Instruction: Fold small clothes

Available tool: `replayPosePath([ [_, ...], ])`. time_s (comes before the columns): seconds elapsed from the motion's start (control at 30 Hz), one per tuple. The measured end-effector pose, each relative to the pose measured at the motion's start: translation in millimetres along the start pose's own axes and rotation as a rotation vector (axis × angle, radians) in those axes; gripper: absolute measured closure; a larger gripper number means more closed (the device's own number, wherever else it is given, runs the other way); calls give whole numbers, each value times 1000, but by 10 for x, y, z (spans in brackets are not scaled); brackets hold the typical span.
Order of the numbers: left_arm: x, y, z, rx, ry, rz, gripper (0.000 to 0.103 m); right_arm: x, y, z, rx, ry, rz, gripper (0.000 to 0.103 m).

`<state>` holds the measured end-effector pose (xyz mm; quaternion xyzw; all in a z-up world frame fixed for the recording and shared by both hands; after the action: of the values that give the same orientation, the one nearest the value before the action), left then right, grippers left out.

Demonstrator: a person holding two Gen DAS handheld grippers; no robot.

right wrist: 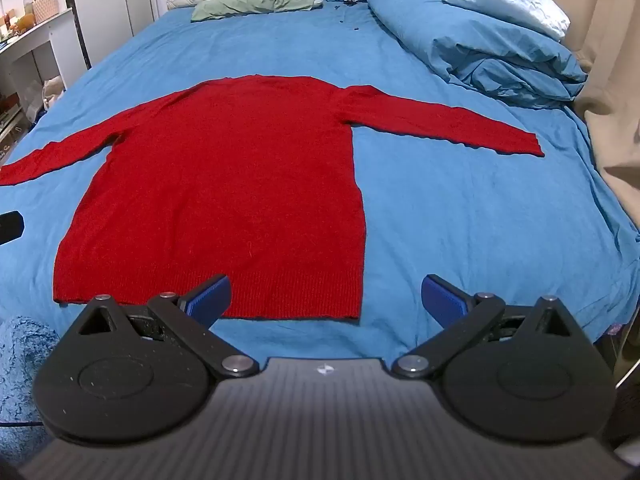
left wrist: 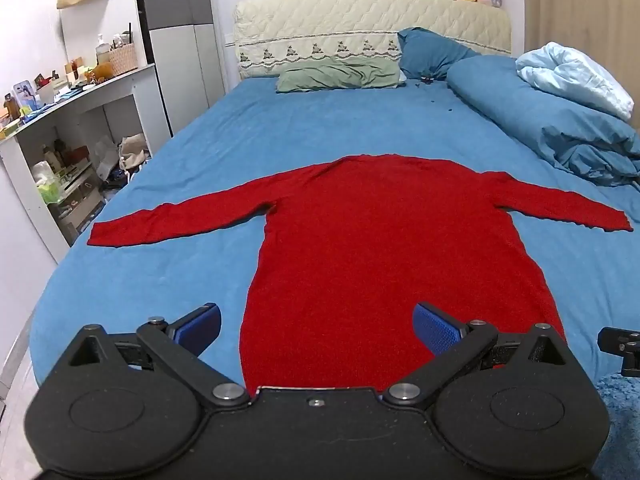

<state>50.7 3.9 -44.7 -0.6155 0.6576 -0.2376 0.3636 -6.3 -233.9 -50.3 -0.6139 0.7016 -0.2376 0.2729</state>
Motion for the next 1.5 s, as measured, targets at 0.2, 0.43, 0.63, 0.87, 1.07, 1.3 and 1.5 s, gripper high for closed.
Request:
replayPosePath([
  [0.2,-12,-26,4,-11,15,-10,0,-12,0,0,1,2,0,0],
  [0.43,-20,-29,10,-13,17,-11,0,0,-12,-15,1,2,2,0],
  [0.63,-19,-26,11,-12,16,-9,0,-7,-9,-16,2,3,1,0],
  [0.87,-20,-22,10,-13,17,-11,0,-7,-10,-19,2,2,1,0],
  [1.07,-23,-19,7,-14,18,-11,0,-13,-10,-13,2,3,0,0],
  [1.3,-25,-26,1,-9,13,-21,0,-39,-22,-80,2,1,-4,0],
  [1.5,-22,-19,-2,-11,17,-23,0,-69,-32,-56,2,1,-6,0],
])
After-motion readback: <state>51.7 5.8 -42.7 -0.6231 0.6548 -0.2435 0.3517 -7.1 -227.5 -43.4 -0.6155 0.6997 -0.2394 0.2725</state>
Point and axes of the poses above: each gripper's, at about its wrist camera, not at the fingertips, and z roughly the way its jaws point, x to its right, y to its underside, the point moved 7 cm from there along z, roughly the way its jaws point, and after that the axes turned 9 degrees about -y, right-handed, at the moved point
